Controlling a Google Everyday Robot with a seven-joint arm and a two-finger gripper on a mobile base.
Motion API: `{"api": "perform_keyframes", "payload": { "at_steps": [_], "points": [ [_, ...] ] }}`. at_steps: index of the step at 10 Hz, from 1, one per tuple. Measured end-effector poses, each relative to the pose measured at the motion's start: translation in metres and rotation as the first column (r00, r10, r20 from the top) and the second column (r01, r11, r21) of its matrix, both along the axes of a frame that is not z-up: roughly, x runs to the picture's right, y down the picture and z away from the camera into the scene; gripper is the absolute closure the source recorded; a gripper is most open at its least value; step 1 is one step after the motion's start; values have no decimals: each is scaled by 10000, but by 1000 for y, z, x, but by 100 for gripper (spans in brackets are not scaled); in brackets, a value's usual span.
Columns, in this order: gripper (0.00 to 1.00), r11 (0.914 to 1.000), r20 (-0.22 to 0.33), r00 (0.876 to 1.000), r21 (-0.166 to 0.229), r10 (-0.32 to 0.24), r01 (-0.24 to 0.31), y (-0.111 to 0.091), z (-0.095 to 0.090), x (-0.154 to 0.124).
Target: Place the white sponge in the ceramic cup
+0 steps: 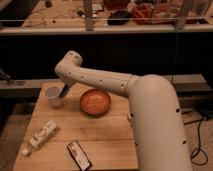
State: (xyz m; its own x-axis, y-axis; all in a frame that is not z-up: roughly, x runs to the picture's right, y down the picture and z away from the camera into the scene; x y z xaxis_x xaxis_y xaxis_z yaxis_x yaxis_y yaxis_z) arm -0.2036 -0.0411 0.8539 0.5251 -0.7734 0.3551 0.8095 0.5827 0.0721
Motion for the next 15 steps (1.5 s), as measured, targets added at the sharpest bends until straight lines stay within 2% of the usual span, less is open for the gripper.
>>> {"api": "perform_keyframes", "payload": {
  "at_steps": [15],
  "points": [
    [99,9995,786,9969,303,-103,80,-4,1,-14]
  ]
}}
